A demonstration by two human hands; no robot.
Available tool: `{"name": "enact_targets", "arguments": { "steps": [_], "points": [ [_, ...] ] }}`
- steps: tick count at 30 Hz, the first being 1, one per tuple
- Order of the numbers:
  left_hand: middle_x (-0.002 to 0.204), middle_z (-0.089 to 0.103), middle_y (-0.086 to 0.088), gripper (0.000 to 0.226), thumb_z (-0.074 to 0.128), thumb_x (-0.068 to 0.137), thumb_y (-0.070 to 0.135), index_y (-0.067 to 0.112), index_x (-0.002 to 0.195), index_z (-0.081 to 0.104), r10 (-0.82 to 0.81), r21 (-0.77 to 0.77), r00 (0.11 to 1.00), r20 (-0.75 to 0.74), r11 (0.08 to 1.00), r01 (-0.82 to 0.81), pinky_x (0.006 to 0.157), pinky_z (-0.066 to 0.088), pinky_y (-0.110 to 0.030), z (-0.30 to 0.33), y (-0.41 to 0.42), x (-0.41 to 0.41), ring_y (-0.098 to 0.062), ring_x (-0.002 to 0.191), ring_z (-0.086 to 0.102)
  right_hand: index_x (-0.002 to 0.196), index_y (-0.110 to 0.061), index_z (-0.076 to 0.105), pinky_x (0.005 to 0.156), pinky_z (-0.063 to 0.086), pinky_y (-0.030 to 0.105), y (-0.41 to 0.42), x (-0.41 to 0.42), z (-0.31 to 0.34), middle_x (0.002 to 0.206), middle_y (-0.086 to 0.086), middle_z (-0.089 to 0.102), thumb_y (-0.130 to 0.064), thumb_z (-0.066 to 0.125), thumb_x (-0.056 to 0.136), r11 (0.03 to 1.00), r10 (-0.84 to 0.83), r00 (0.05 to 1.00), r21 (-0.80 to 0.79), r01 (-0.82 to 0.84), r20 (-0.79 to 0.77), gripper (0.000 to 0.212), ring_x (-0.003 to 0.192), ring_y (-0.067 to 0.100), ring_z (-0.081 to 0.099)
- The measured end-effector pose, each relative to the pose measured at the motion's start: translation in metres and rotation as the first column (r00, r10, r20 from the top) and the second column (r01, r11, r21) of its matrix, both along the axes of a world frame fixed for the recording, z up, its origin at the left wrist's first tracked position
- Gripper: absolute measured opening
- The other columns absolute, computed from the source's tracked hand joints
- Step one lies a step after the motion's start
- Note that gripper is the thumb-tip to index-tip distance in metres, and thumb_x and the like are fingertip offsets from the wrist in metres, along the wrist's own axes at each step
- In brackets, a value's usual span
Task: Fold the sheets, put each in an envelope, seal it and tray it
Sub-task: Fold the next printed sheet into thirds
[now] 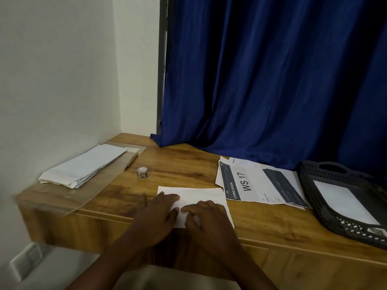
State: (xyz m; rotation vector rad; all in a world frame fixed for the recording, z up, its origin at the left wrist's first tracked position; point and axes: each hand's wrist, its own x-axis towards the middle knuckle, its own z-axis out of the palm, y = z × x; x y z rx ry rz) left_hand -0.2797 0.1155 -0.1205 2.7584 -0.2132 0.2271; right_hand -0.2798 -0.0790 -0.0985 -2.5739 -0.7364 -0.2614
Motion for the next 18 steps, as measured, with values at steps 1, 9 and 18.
{"name": "enact_targets", "arguments": {
  "steps": [1, 9, 18],
  "points": [
    [0.159, 0.037, 0.012, 0.067, 0.017, 0.091, 0.059, 0.036, 0.152, 0.032, -0.009, 0.036, 1.0, -0.014, 0.999, 0.009, 0.123, -0.002, -0.055, 0.001, -0.001, 0.002, -0.012, 0.152, 0.022, 0.128, -0.035, 0.066, 0.108, 0.03, 0.026, -0.003, 0.004, -0.001, 0.131, -0.015, 0.065, -0.047, 0.036, 0.094, 0.999, -0.021, 1.0, 0.026, 0.02, 0.011, 0.046, 0.122, 0.004, 0.052],
    [0.166, 0.018, 0.007, 0.072, 0.02, 0.092, 0.069, 0.034, 0.155, 0.025, -0.03, 0.033, 0.999, 0.041, 0.999, 0.029, 0.123, 0.006, -0.052, 0.003, -0.024, 0.013, -0.014, 0.154, 0.012, 0.154, -0.039, 0.033, 0.122, 0.001, 0.027, -0.033, 0.011, -0.023, 0.166, -0.015, 0.022, -0.066, 0.019, 0.096, 0.994, 0.02, 0.992, -0.103, -0.032, -0.122, 0.065, 0.152, 0.002, 0.012],
    [0.166, 0.022, 0.008, 0.096, -0.012, 0.077, 0.08, 0.038, 0.153, 0.029, -0.033, 0.182, 0.998, 0.05, 0.983, 0.023, 0.126, 0.007, -0.051, -0.009, -0.031, 0.021, -0.016, 0.155, 0.011, 0.113, -0.032, 0.067, 0.089, 0.053, 0.03, -0.094, 0.052, -0.01, 0.124, -0.006, 0.067, -0.049, 0.046, 0.099, 0.903, -0.418, 0.897, -0.043, 0.428, 0.144, 0.031, 0.105, 0.009, 0.057]
  ]
}}
